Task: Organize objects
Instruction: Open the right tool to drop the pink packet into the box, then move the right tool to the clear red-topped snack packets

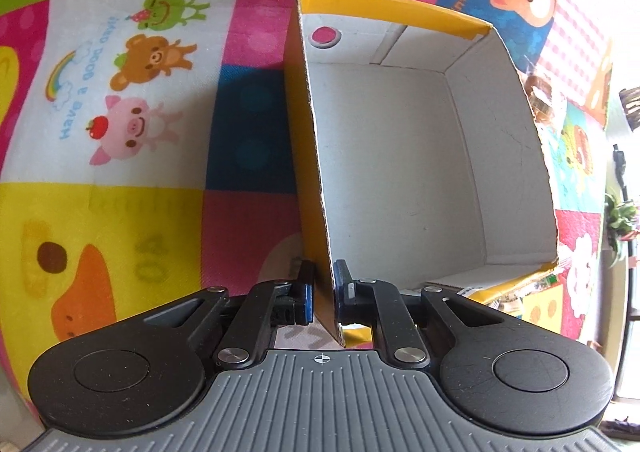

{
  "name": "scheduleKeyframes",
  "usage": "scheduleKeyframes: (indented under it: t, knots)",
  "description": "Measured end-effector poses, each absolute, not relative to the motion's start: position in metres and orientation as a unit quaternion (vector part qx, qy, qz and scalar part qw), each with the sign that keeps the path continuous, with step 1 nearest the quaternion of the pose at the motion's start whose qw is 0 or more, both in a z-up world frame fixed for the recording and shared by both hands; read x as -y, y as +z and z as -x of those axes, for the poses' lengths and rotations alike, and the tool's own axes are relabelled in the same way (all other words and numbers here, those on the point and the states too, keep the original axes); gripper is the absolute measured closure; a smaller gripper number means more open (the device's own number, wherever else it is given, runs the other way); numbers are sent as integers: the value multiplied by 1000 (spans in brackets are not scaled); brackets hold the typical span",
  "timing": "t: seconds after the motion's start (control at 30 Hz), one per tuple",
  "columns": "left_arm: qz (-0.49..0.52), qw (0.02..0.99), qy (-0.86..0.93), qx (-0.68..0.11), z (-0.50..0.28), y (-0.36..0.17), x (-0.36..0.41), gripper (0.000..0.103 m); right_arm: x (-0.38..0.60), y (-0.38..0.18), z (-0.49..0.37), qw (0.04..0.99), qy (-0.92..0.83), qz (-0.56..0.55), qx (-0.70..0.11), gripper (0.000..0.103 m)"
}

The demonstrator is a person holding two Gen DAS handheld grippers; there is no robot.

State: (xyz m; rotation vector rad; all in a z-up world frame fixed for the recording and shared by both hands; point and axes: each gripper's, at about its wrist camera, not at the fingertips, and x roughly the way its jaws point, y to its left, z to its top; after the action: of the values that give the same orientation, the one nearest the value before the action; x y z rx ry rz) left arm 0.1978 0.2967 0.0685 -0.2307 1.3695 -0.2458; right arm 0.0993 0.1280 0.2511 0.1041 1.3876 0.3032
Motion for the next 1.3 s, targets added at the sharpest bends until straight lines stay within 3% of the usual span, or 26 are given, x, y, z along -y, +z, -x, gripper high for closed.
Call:
scheduleKeyframes:
  t: [0.23,0.33,0.43,0.57,0.9,1.03,1.2,1.3]
  knots:
    - [105,757,-124,-634,-199,67,-303,92,-175,255,-179,795,100,-133,-583,59]
    - [105,755,-120,-636,-203,70,-298,91,-183,261,-198,801,101,-158,-568,54]
    - [116,757,-116,-633,-204,73,-304,89,-177,268,-194,807,98,-142,-565,52]
    - [125,755,-101,-635,-206,75,-314,90,-131,255,-171,803,39,-171,-570,40]
    - [130,749,-64,-647,-201,76,-313,91,-18,168,-115,752,-99,-179,-626,36]
    - [143,737,-34,-660,-208,75,-309,92,-19,147,-113,754,-75,-133,-639,35]
    - [136,741,-20,-657,-221,77,-292,92,-51,141,-112,774,32,28,-631,23]
    - [130,746,-4,-653,-221,81,-288,94,-63,133,-106,769,94,80,-627,22]
